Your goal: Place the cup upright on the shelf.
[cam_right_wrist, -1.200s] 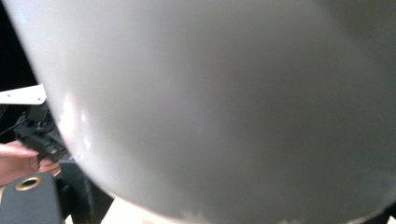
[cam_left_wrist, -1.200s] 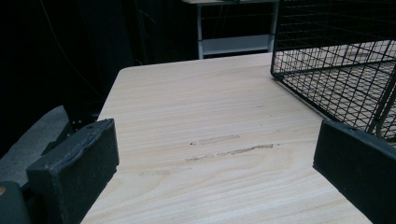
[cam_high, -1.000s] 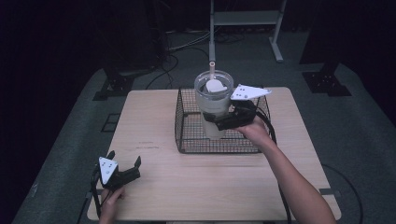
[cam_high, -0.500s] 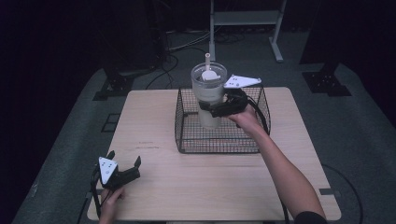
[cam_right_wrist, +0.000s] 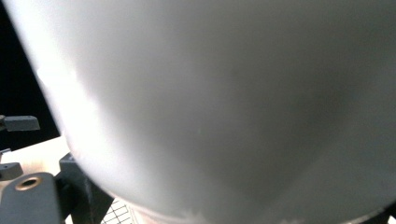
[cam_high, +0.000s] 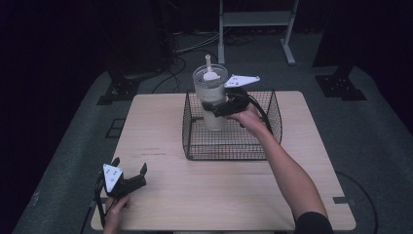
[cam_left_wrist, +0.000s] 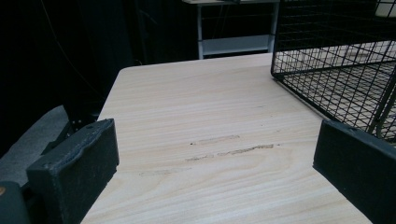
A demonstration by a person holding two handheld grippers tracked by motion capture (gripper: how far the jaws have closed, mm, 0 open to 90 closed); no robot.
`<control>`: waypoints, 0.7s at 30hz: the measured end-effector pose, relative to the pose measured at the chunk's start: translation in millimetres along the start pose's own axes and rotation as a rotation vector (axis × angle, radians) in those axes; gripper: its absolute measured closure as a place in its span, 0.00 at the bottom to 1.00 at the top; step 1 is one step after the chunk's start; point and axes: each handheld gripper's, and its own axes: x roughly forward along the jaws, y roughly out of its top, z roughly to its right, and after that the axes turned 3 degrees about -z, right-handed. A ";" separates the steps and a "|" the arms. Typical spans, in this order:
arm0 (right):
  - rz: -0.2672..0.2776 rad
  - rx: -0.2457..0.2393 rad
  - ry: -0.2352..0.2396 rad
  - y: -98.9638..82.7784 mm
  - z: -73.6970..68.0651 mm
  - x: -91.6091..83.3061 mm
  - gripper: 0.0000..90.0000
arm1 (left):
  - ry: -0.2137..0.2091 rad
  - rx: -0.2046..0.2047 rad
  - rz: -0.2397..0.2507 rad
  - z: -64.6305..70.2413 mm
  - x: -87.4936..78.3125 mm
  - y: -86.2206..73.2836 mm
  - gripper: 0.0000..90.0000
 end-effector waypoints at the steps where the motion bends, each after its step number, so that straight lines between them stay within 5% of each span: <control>1: -0.003 -0.001 0.001 -1.3 0.7 1.8 0.10 | 0.001 -0.001 0.000 0.2 0.0 0.0 0.00; 21: -0.091 0.028 0.015 -29.3 14.3 38.2 0.10 | -0.002 -0.001 0.000 0.1 -0.1 0.0 0.00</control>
